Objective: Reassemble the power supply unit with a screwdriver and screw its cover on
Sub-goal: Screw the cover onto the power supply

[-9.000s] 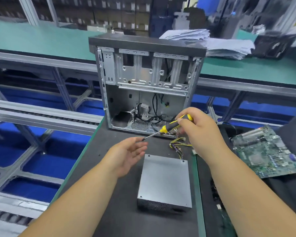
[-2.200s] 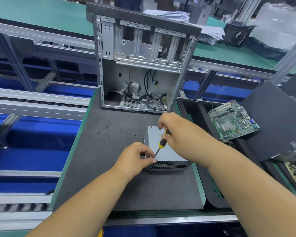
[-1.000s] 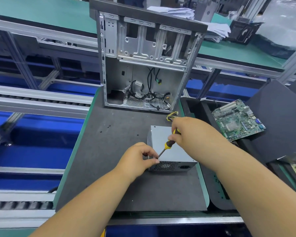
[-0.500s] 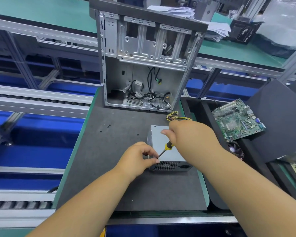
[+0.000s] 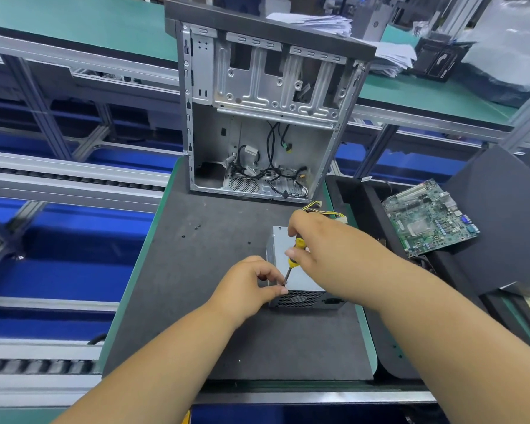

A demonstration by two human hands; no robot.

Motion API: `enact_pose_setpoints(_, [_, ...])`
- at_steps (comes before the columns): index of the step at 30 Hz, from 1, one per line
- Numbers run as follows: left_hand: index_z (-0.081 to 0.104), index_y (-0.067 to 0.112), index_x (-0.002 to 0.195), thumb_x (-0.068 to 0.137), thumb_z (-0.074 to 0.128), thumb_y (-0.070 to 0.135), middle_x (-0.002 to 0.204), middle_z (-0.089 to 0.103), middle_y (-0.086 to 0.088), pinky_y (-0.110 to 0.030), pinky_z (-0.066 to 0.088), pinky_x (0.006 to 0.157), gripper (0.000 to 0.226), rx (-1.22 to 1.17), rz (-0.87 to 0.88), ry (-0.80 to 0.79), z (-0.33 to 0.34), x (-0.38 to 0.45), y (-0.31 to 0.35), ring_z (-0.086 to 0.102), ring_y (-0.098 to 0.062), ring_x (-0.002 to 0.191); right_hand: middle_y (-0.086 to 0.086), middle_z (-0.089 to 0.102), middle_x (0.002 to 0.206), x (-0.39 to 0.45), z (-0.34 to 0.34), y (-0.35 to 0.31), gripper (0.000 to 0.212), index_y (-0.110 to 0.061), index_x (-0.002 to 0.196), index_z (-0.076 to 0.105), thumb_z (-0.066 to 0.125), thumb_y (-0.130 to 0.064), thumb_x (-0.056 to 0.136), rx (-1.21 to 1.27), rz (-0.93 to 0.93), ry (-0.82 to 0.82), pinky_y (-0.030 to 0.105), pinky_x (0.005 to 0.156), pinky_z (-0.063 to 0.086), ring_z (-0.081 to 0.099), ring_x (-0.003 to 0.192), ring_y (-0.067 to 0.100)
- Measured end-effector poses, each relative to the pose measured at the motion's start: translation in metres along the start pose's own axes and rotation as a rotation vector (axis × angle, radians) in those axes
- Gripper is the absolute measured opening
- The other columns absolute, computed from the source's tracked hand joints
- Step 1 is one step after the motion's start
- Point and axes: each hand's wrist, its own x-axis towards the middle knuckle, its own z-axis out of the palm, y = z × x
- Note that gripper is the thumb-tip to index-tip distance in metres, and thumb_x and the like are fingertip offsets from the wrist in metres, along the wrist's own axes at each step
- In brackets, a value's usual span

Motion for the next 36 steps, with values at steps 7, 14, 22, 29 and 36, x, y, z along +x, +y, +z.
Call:
enact_pose_setpoints(7, [0.067, 0.05, 0.07, 0.073, 0.084, 0.029, 0.086, 0.06, 0.011, -0.02, 0.042, 0.074, 0.027, -0.016, 0.003, 0.022, 0.003, -0.001, -0.001, 0.055, -0.002, 0.086, -0.017, 0.04, 0.068, -0.003, 0.006, 0.006, 0.013, -0.022, 0.098, 0.041, 0.054, -0.019, 0.097, -0.067, 0.097, 0.021, 0.023, 0.046, 0.027, 0.036, 0.055, -0.001])
enact_pose_setpoints(14, [0.067, 0.047, 0.091, 0.08, 0.076, 0.03, 0.089, 0.057, 0.017, -0.019, 0.047, 0.081, 0.022, 0.057, 0.074, -0.009, -0.002, -0.003, -0.005, 0.056, -0.002, 0.091, -0.006, 0.063, 0.084, 0.006, -0.009, 0.006, 0.014, -0.022, 0.098, 0.05, 0.05, -0.036, 0.098, 0.02, 0.082, -0.032, 0.035, 0.063, 0.046, 0.054, 0.072, 0.016])
enact_pose_setpoints(22, [0.064, 0.042, 0.104, 0.089, 0.058, 0.006, 0.091, 0.061, 0.009, -0.01, 0.042, 0.072, 0.039, -0.215, -0.088, 0.26, -0.041, -0.005, -0.022, 0.052, -0.002, 0.075, -0.014, 0.05, 0.077, 0.059, 0.003, 0.013, 0.005, -0.028, 0.097, 0.049, 0.052, -0.032, 0.098, 0.259, 0.099, 0.246, 0.031, 0.055, 0.033, 0.05, 0.07, 0.01])
enact_pose_setpoints(29, [0.068, 0.036, 0.102, 0.09, 0.057, 0.009, 0.092, 0.062, 0.01, -0.01, 0.042, 0.072, 0.031, -0.16, -0.188, 0.315, -0.071, -0.016, -0.035, 0.054, 0.001, 0.075, -0.003, 0.062, 0.097, 0.111, 0.071, 0.02, 0.008, -0.025, 0.106, 0.052, 0.049, -0.029, 0.099, 0.266, 0.228, 0.139, 0.033, 0.061, 0.032, 0.052, 0.078, 0.024])
enact_pose_setpoints(36, [0.069, 0.034, 0.103, 0.092, 0.056, 0.011, 0.096, 0.063, 0.002, -0.007, 0.044, 0.063, 0.028, -0.123, -0.243, 0.356, -0.083, -0.016, -0.04, 0.053, 0.004, 0.07, -0.002, 0.063, 0.105, 0.122, 0.09, 0.022, 0.014, -0.025, 0.11, 0.054, 0.049, -0.03, 0.098, 0.235, 0.233, 0.102, 0.034, 0.067, 0.038, 0.051, 0.083, 0.024])
